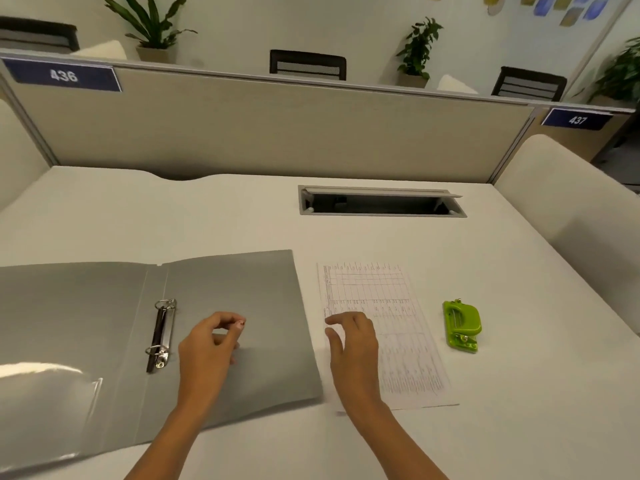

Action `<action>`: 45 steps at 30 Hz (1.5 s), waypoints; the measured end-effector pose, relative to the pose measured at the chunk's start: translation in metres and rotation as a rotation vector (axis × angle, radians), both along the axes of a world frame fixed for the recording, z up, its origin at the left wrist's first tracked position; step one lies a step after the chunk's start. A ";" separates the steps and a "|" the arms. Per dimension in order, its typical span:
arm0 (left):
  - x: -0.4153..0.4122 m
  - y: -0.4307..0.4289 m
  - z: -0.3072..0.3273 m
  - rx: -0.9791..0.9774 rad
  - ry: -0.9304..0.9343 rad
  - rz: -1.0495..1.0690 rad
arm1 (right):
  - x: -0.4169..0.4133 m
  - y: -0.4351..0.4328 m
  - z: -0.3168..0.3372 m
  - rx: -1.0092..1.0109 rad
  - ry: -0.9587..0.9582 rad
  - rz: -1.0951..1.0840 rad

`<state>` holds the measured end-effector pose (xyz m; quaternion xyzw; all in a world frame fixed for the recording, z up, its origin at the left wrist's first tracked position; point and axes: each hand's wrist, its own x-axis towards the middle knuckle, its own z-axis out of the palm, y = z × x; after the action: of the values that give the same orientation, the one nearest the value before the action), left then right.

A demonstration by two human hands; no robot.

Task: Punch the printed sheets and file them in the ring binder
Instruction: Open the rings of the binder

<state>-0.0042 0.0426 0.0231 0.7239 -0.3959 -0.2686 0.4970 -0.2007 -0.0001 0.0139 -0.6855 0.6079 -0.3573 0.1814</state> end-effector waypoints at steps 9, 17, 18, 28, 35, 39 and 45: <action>0.067 0.058 -0.005 -0.010 -0.120 0.233 | 0.080 0.027 -0.006 -0.011 0.086 0.303; 0.092 0.083 -0.032 0.052 -0.102 0.312 | 0.105 0.050 -0.019 0.023 0.059 0.504; 0.093 0.083 -0.033 0.048 -0.092 0.327 | 0.107 0.051 -0.019 0.027 0.047 0.518; 0.094 0.080 -0.030 0.022 -0.121 0.402 | 0.122 0.049 -0.014 0.054 -0.028 0.611; 0.105 0.068 -0.027 0.009 -0.112 0.330 | 0.143 0.034 -0.006 0.125 -0.148 0.579; 0.118 0.064 -0.032 0.011 -0.141 0.246 | 0.160 0.029 -0.010 0.175 -0.193 0.527; 0.145 0.051 -0.039 0.060 -0.144 -0.048 | 0.189 0.030 -0.021 0.337 -0.296 0.469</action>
<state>0.1411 0.0933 -0.0161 0.7462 -0.4396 -0.2394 0.4388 -0.0112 0.0302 -0.0069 -0.7080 0.4509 -0.2958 0.4560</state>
